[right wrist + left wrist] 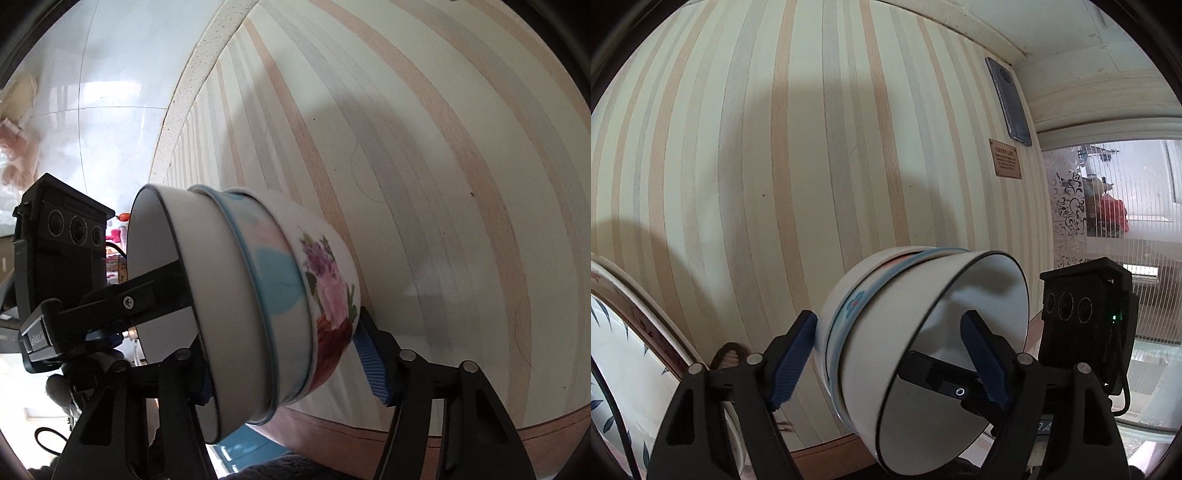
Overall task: Organize plates and bowls
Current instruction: 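Lift and carry the bowl stack with both tools toward the plate stack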
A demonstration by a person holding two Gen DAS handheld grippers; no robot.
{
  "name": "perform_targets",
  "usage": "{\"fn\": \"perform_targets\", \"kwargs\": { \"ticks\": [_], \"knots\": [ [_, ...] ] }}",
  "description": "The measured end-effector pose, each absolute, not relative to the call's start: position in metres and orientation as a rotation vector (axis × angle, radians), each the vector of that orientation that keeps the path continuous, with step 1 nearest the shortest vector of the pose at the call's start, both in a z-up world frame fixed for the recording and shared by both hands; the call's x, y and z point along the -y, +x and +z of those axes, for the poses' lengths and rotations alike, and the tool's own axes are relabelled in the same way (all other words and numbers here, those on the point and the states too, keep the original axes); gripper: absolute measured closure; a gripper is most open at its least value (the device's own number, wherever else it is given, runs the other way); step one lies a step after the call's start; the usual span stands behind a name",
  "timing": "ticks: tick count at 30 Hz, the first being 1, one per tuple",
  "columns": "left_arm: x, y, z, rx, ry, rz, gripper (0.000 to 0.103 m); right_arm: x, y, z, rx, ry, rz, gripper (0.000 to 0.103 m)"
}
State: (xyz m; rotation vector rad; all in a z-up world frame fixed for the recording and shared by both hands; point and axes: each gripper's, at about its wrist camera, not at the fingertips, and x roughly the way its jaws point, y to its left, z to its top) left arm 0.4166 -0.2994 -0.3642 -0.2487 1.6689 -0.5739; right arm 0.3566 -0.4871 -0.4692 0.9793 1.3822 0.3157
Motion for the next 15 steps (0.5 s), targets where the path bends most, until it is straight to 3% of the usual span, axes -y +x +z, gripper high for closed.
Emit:
{"fn": "perform_targets", "kwargs": {
  "ticks": [15],
  "knots": [
    [0.295, 0.417, -0.363, -1.635, -0.254, -0.545, 0.025, 0.476, 0.370, -0.454, -1.352, 0.875, 0.333, 0.040]
  ]
}}
